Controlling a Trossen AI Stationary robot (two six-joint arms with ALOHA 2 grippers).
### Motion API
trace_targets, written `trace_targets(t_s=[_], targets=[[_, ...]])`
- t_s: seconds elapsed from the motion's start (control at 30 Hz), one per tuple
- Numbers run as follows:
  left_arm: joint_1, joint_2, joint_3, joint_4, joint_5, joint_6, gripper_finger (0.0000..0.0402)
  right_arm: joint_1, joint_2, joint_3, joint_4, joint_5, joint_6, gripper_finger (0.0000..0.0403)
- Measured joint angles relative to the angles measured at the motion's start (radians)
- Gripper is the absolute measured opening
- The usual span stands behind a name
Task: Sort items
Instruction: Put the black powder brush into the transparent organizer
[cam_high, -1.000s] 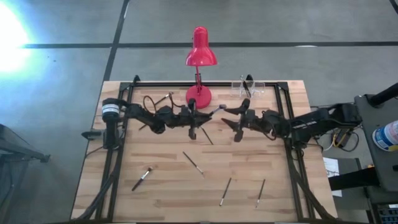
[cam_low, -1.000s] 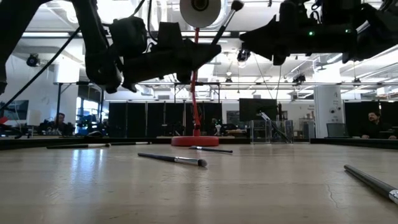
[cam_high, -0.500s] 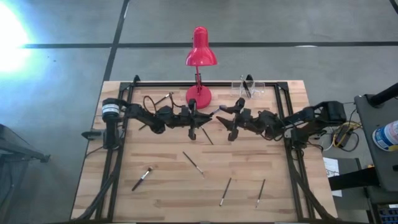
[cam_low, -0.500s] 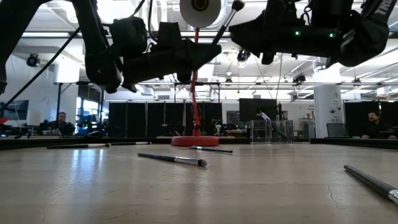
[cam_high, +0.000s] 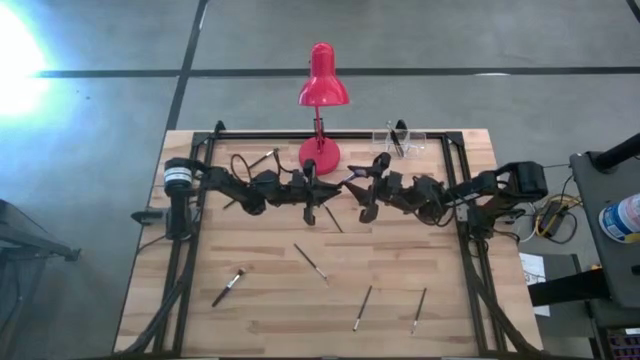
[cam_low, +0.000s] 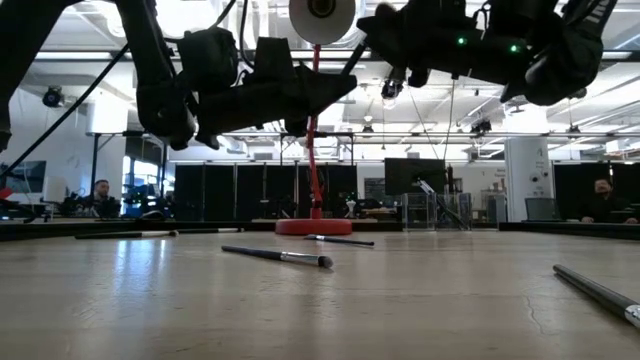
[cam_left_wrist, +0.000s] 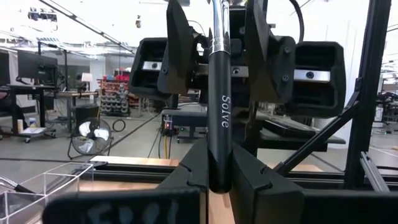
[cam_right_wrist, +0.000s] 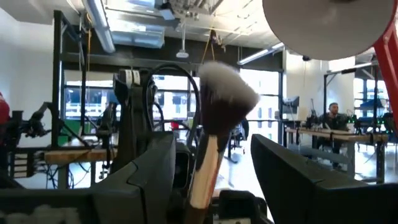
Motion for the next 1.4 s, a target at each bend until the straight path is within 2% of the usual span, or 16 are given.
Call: trace_targets(t_s=[0.1, 0.23, 0.4, 0.53, 0.63, 0.73, 0.83, 0.93, 1.07, 1.2, 1.4], targets=[[0.0, 0.0, 0.0, -0.005, 0.0, 0.001, 0.0026, 0.0, 0.0, 0.008, -0.012, 0.0, -0.001, 0.018], [0.001, 0.0, 0.0, -0.019, -0.001, -0.023, 0.0028, 0.0, 0.0, 0.004, -0.014, 0.0, -0.003, 0.0123], [0.005, 0.0, 0.0, -0.024, -0.011, -0.057, 0.0076, 0.002, -0.01, -0.011, -0.018, -0.009, -0.059, 0.004], [0.023, -0.015, -0.002, -0.063, -0.004, -0.079, 0.0104, -0.001, -0.079, -0.024, -0.051, 0.01, -0.095, 0.0037], [0.045, -0.043, -0.014, -0.127, 0.001, -0.076, 0.011, -0.028, -0.188, -0.021, -0.216, 0.032, -0.115, 0.0037], [0.069, -0.08, -0.04, -0.153, 0.0, -0.042, 0.0112, -0.079, -0.318, 0.007, -0.487, 0.09, -0.122, 0.0037], [0.087, -0.112, -0.076, -0.154, -0.003, -0.019, 0.0113, -0.172, -0.42, 0.075, -0.787, 0.12, -0.1, 0.0037], [0.094, -0.146, -0.1, -0.156, -0.002, -0.004, 0.0113, -0.291, -0.449, 0.164, -1.034, 0.121, -0.066, 0.0037], [0.096, -0.171, -0.118, -0.162, -0.003, 0.017, 0.0108, -0.466, -0.404, 0.268, -1.219, 0.071, -0.044, 0.0037], [0.096, -0.18, -0.13, -0.171, -0.003, 0.022, 0.0103, -0.622, -0.294, 0.345, -1.297, -0.05, -0.011, 0.0037], [0.096, -0.181, -0.135, -0.197, -0.003, 0.043, 0.01, -0.734, -0.1, 0.443, -1.376, -0.1, 0.011, 0.0037]])
